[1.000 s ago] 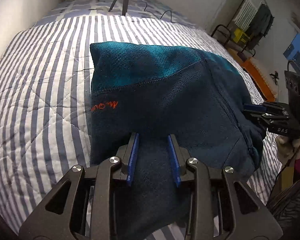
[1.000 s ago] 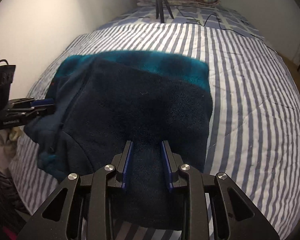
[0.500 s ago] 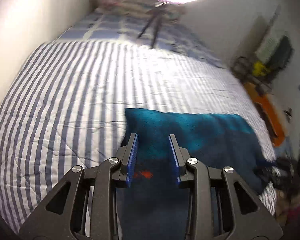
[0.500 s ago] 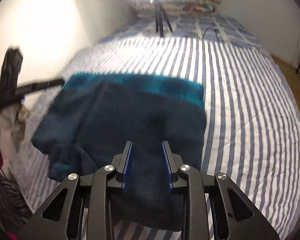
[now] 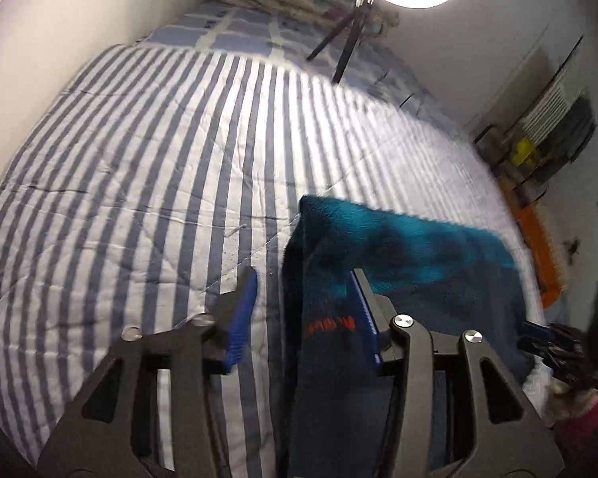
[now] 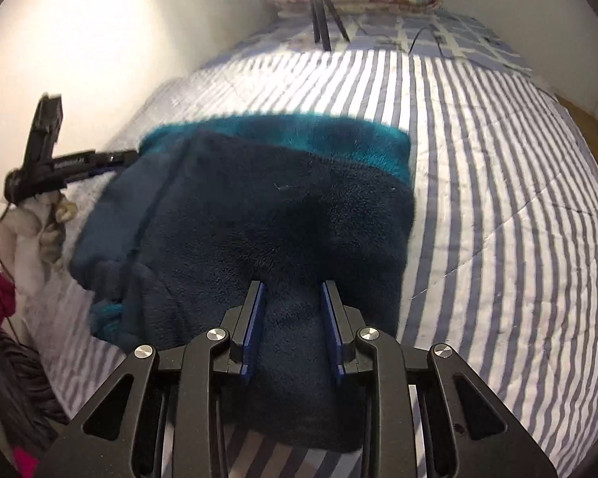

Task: Fold large clothes

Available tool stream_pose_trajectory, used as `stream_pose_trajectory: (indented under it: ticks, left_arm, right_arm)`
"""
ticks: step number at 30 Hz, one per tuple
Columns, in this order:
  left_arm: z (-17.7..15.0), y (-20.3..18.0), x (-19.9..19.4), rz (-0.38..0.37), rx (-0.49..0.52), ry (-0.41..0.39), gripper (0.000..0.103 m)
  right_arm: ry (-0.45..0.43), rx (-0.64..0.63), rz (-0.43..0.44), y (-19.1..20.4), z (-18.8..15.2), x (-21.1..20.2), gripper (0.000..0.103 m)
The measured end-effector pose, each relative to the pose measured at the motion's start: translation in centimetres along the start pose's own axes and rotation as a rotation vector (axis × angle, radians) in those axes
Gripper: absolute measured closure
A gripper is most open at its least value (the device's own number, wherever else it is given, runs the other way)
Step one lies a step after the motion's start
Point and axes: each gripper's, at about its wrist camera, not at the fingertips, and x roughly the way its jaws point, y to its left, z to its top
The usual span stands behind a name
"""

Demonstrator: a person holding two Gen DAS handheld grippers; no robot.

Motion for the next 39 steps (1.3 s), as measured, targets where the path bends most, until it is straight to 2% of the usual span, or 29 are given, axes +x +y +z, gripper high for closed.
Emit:
stream_pose_trajectory:
  ticks: [2,4,6,8,10,13,19,26,32,33,34,35,39]
  left_arm:
    - [-0.3,1.3,-1.8,-0.073,-0.055,0.001,0.046]
    - [-0.6,2.6,-2.9,-0.154,-0.144,0.019,0.041]
    - [-1.3,3.8,-3.5,-0.226,-0.234,0.042,0.038]
    - [-2.2,4.7,-3.7,-0.286,-0.299,0.069,0.034]
    - [-2.4,4.6,-3.6,-0.314,-0.314,0.092,0.033]
    - [-2.8,4.1,-2.9,-0.313,-0.303,0.116,0.030]
    - [-3.2,4.0,0.4,-0.359,-0.350,0.192,0.030]
    - [-4.3,2.6,4.4,-0.357,-0.311,0.291,0.030]
    - [-4.2,1.6,4.9,-0.356,-0.287,0.289,0.030]
    - [-4.2,1.3,4.8,-0.353,-0.285,0.286,0.030]
    - [-4.2,1.0,4.8,-0.355,-0.279,0.283,0.036]
    - [-4.2,0.6,5.0,-0.357,-0.271,0.290,0.047]
    - [-4.1,-0.4,5.1,-0.323,-0.236,0.276,0.053]
  right_arm:
    - [-0.054,0.009,0.016,-0.8,-0.2,-1.5,0.069]
    - [-0.113,0.043,0.022,-2.1,-0.5,-2.7,0.041]
    - [-0.151,0.094,0.027,-3.4,-0.8,-3.2,0.033]
    - [-0.159,0.144,0.055,-4.6,-0.8,-3.3,0.033]
    - [-0.137,0.181,0.104,-5.3,-0.8,-2.9,0.033]
    - [-0.094,0.195,0.134,-5.6,-0.8,-2.0,0.032]
    - [-0.010,0.258,0.168,-6.8,-1.1,0.8,0.032]
    - [0.026,0.420,0.296,-8.8,-2.5,3.6,0.032]
    - [0.016,0.449,0.342,-8.9,-2.4,4.4,0.030]
    - [0.014,0.454,0.355,-8.8,-2.2,4.6,0.033]
    - [0.016,0.455,0.368,-8.6,-2.1,4.9,0.038]
    - [0.019,0.454,0.378,-8.3,-2.0,5.1,0.042]
    - [0.029,0.434,0.368,-7.1,-1.8,5.0,0.052]
